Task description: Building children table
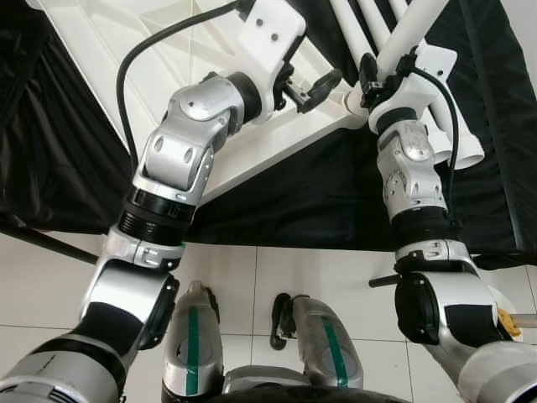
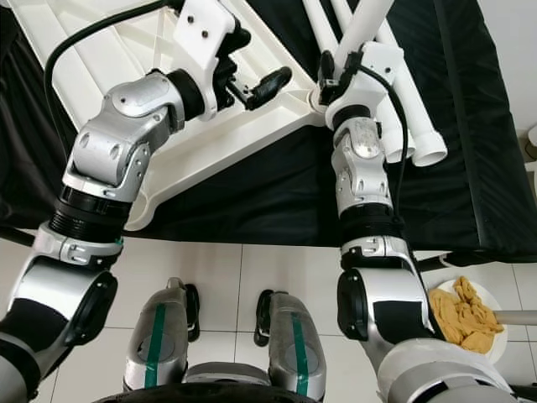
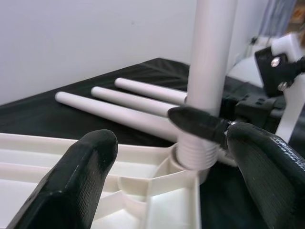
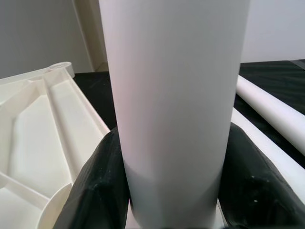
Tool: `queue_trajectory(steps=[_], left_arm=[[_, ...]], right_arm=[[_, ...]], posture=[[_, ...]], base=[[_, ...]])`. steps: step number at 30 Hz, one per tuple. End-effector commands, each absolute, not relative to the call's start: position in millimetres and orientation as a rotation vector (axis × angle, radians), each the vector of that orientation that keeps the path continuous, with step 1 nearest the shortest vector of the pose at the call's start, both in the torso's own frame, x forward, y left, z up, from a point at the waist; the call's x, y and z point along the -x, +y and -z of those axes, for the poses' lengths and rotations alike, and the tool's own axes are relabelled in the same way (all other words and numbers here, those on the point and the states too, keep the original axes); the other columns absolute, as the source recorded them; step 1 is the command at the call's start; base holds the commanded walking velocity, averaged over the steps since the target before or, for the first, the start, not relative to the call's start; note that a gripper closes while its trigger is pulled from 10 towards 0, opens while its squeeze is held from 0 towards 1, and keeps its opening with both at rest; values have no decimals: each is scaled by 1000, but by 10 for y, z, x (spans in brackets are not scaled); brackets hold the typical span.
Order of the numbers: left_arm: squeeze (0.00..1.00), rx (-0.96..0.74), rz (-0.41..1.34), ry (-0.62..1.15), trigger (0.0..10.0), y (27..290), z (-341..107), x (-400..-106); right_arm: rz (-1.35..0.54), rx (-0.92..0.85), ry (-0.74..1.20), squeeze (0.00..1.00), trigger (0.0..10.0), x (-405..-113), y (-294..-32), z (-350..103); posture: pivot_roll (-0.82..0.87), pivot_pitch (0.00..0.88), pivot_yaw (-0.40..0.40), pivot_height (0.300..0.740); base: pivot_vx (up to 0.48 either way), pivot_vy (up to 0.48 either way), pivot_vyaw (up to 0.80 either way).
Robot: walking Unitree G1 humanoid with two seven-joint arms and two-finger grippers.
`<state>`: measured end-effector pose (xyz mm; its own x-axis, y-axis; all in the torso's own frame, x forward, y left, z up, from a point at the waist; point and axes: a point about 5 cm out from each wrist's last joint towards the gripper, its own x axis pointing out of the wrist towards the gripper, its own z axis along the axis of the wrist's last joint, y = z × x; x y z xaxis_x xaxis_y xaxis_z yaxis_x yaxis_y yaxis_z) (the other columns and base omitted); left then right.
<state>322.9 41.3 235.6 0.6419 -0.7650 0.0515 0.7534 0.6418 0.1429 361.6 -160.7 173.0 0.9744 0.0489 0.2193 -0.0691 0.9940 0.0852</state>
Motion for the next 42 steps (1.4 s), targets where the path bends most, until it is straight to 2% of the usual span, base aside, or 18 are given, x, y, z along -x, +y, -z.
queue_trajectory(steps=[1, 4, 5, 6, 8, 11, 12, 13, 22, 26, 42], left_arm=[[0, -34, 721, -140, 10000, 488, -2383, -3260], [0, -34, 721, -140, 10000, 488, -2383, -3260], [1000, 37, 782, -141, 10000, 476, -2404, -3230], [1000, 37, 782, -141, 10000, 476, -2404, -3230], [1000, 56, 890, -176, 10000, 414, -2474, -3154], [1000, 51, 908, -190, 10000, 387, -2495, -3153], [816, 38, 909, -201, 10000, 367, -2516, -3162], [0, 31, 904, -212, 10000, 353, -2532, -3174], [0, 42, 941, -240, 10000, 313, -2597, -3179], [0, 8, 1039, -292, 10000, 251, -2773, -3168], [0, -93, 1156, -382, 10000, 71, -3026, -3158]], right_arm=[[-103, -80, -254, 0, 10000, -3579, -1583, -1760], [-103, -80, -254, 0, 10000, -3579, -1583, -1760], [-146, -72, -264, 0, 10000, -3560, -1549, -1774], [-146, -72, -264, 0, 10000, -3560, -1549, -1774], [-252, -47, -268, 0, 10000, -3531, -1489, -1821], [-295, -32, -269, 0, 10000, -3523, -1469, -1843], [-331, -17, -269, 0, 10000, -3517, -1455, -1861], [-353, 1, -271, 0, 10000, -3514, -1449, -1873], [-419, 40, -274, 0, 10000, -3506, -1424, -1898], [-510, 132, -248, 0, 10000, -3497, -1397, -1884], [-612, 209, -213, 0, 10000, -3503, -1399, -1895]], posture=[[72, 60, -38, 740], [72, 60, -38, 740], [72, 63, -40, 740], [72, 63, -40, 740], [78, 58, -39, 740], [79, 53, -37, 740], [80, 47, -35, 740], [81, 41, -34, 740], [73, 21, -34, 740], [73, 0, -32, 740], [75, 0, -32, 740]], base=[[0, 0, 0], [0, 0, 0], [0, 0, 0], [0, 0, 0], [0, 0, 0], [0, 0, 0], [0, 0, 0], [0, 0, 0], [0, 0, 0], [0, 0, 0], [0, 0, 0]])
